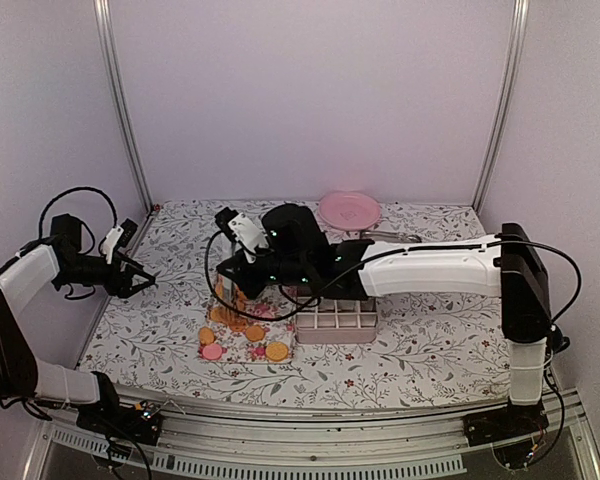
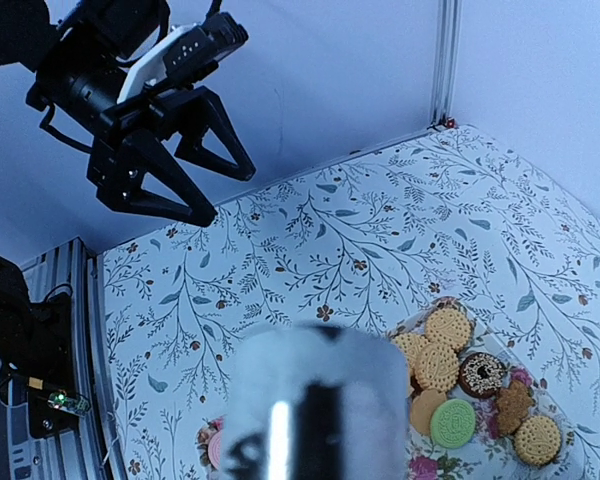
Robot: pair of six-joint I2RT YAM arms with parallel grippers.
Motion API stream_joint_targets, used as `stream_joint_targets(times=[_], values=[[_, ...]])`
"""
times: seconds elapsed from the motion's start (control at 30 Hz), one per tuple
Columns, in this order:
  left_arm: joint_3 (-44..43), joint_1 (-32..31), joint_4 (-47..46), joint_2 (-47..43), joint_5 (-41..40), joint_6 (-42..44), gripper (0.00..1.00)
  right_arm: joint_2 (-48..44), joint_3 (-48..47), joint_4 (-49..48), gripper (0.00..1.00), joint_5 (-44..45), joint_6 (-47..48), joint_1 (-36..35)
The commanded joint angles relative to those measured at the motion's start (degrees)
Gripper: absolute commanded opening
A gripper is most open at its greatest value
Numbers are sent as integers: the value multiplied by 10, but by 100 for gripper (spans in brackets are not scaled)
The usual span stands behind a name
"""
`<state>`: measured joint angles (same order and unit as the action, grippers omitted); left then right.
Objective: Pack the cookies
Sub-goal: Pick up the fake cookies from the plate, then place the fake cookies in the empty pocket of the box.
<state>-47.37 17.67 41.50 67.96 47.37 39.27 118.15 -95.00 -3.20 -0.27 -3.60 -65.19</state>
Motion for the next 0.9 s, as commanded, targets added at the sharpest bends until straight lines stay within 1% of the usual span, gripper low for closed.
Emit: stream_joint_targets(times=[0.0,0.23,0.33,0.47,0.63,0.87], values=[[-2,6,8,-5,10,6,74,-102,37,-15,0,25,12,21],[2,5,4,5,12,3,74,-231,152,9,0,57,27,64],[3,5,3,8,13,3,74,-274,208,18,0,70,28,81],[2,5,1,8,13,2,74,-314,251,29,0,82,28,89],[1,5,1,13,10,1,74,-328,279,39,0,71,19,89],[2,4,1,8,8,0,74,-317,282,42,0,63,12,89]])
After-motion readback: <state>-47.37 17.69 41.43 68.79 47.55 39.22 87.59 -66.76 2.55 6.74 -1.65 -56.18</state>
